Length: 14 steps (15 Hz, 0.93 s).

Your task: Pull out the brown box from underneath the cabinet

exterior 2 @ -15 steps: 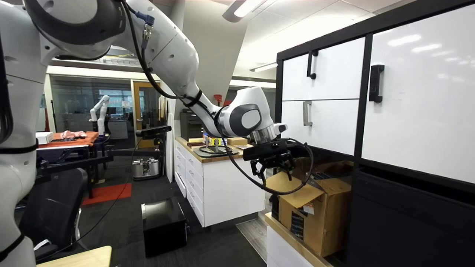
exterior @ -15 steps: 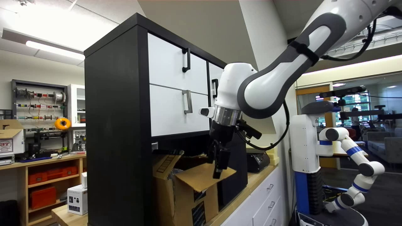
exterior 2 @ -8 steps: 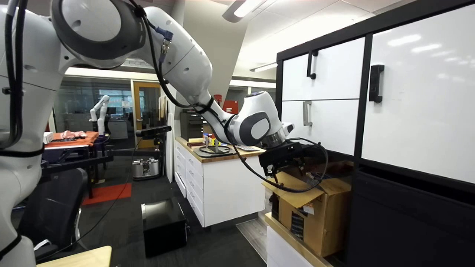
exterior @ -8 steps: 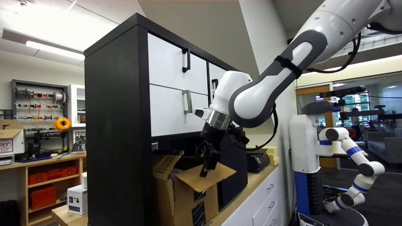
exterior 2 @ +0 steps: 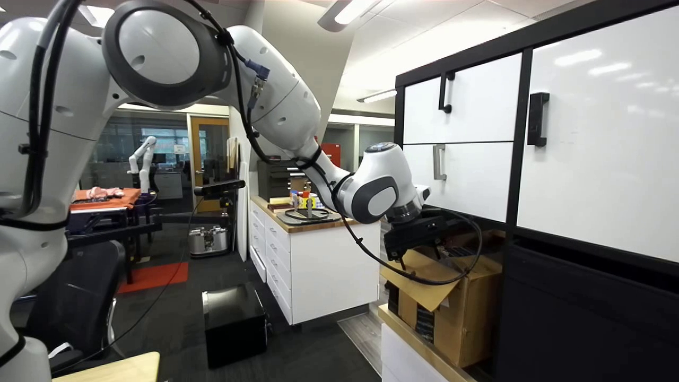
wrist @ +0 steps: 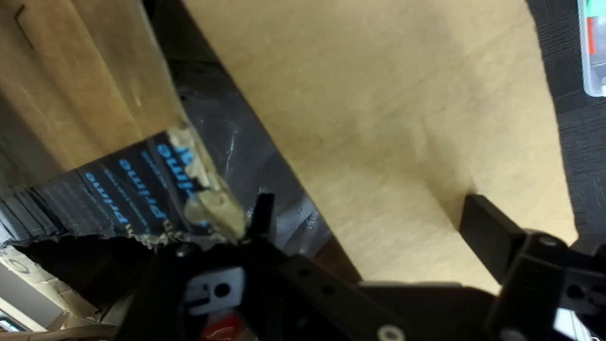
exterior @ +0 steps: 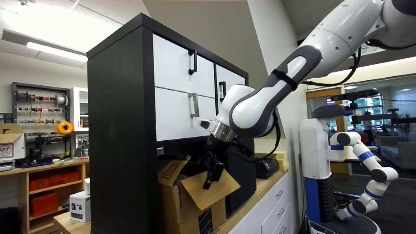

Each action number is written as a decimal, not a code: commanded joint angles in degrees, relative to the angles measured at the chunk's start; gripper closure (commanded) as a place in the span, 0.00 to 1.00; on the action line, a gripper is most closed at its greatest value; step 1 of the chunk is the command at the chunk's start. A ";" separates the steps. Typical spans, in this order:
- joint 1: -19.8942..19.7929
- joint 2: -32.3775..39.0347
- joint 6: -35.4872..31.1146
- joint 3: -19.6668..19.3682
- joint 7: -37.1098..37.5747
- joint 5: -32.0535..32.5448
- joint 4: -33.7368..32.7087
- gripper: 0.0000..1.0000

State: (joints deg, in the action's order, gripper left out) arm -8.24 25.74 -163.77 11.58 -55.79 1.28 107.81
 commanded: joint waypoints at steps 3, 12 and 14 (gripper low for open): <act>-4.93 2.64 -1.41 4.87 -6.10 -3.00 -1.94 0.28; -8.24 1.92 -1.57 8.45 -12.13 -6.59 -1.02 0.85; -8.98 1.36 -1.78 9.24 -13.80 -7.73 -0.17 0.97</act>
State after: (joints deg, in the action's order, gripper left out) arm -14.86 27.86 -163.82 18.46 -65.92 -3.87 106.56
